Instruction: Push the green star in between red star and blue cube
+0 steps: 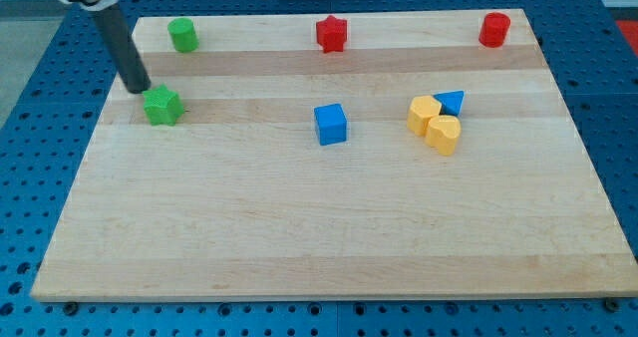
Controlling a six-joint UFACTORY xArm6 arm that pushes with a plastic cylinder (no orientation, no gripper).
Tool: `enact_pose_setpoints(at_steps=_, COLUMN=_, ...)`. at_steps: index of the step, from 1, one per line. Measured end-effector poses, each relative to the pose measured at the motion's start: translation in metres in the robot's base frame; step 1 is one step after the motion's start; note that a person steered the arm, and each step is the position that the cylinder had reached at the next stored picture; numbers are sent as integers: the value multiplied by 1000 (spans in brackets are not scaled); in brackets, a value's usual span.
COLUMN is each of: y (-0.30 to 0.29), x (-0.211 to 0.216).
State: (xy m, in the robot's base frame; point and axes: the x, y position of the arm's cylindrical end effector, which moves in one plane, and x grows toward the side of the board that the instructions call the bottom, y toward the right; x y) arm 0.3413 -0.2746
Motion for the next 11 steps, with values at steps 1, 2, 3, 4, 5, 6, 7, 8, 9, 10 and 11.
enact_pose_setpoints(at_steps=1, y=-5, x=20)
enact_pose_setpoints(at_steps=2, y=23, x=54)
enact_pose_setpoints(at_steps=3, y=62, x=65)
enact_pose_setpoints(at_steps=4, y=75, x=57)
enact_pose_setpoints(at_steps=5, y=58, x=52)
enact_pose_setpoints(at_steps=6, y=48, x=50)
enact_pose_setpoints(at_steps=7, y=48, x=41)
enact_pose_setpoints(at_steps=8, y=65, x=34)
enact_pose_setpoints(at_steps=9, y=106, x=33)
enact_pose_setpoints(at_steps=10, y=150, x=29)
enact_pose_setpoints(at_steps=11, y=197, x=26)
